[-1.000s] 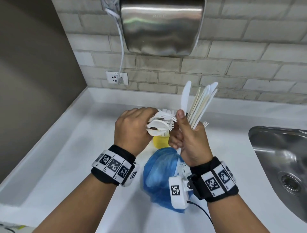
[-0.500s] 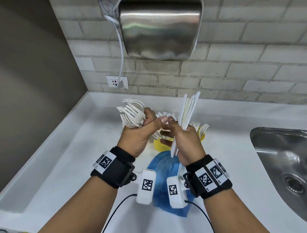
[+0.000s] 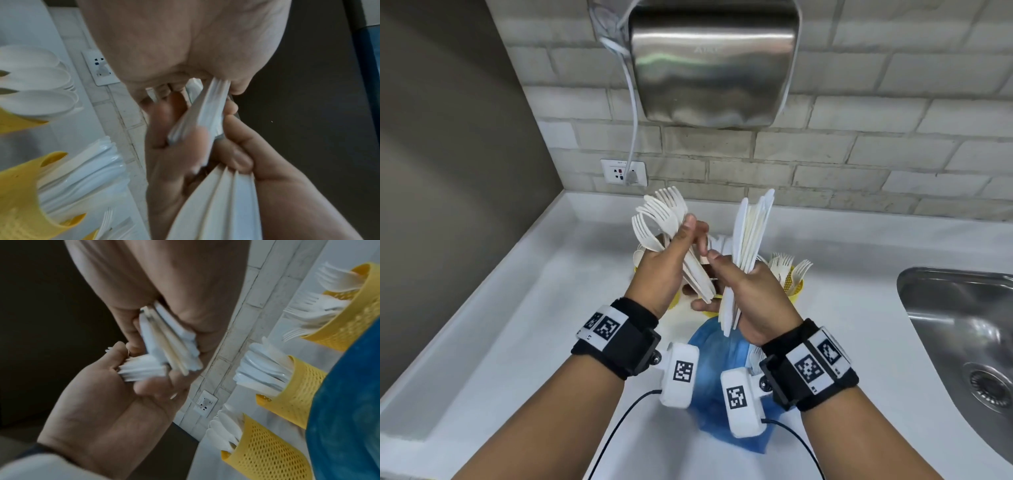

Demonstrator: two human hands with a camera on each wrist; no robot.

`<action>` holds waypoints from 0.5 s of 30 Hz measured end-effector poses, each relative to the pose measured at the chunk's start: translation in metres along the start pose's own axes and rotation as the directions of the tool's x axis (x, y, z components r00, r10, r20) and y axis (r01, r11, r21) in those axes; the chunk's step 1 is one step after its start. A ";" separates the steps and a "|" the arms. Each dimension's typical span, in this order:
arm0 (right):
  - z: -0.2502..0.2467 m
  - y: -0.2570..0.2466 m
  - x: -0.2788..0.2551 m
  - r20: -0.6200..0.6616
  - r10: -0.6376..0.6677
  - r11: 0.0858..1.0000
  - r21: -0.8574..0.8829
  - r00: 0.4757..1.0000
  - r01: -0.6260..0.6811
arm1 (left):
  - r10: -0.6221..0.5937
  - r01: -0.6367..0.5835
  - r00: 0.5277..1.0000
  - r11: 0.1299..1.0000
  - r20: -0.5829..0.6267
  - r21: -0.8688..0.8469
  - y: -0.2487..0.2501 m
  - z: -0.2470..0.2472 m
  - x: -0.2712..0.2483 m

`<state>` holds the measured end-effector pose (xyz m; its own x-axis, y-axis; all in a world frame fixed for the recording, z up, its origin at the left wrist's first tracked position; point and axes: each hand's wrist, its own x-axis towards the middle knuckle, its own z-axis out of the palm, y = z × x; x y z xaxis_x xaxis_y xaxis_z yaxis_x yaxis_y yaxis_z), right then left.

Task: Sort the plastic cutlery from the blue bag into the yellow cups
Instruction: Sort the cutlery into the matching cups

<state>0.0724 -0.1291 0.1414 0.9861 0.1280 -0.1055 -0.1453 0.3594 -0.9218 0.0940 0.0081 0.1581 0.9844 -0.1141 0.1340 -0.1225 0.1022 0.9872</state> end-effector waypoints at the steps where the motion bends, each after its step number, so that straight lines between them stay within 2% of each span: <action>1: -0.001 0.001 0.000 0.026 -0.015 0.999 -0.029 1.000 0.016 | -0.035 0.035 0.999 0.999 0.014 -0.008 0.000 -0.001 0.001; 3: -0.004 0.007 0.000 0.098 -0.039 0.996 -0.080 0.994 0.047 | -0.120 0.122 0.991 0.992 0.058 -0.020 -0.002 -0.003 0.004; 6: -0.003 0.012 0.002 0.146 -0.007 1.000 -0.005 0.989 0.008 | -0.205 0.209 0.970 0.978 0.131 -0.018 -0.001 -0.002 0.005; 9: -0.003 0.013 0.004 0.110 -0.013 0.999 0.044 0.994 0.009 | -0.170 0.179 0.966 0.983 0.193 -0.033 0.000 -0.003 0.006; 12: -0.006 0.018 0.007 0.063 -0.045 0.996 0.077 0.997 0.040 | -0.135 0.147 0.970 0.988 0.203 -0.046 -0.005 -0.010 0.006; 15: -0.011 0.021 0.009 0.033 -0.065 0.997 0.033 0.997 0.064 | -0.101 0.090 0.977 0.994 0.189 0.066 -0.005 -0.014 0.003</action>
<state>0.0796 -0.1305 0.1173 0.9904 0.1345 -0.0331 -0.0845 0.3971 -0.9139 0.0995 0.0209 0.1525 0.9500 -0.3088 0.0471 -0.0412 0.0258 0.9988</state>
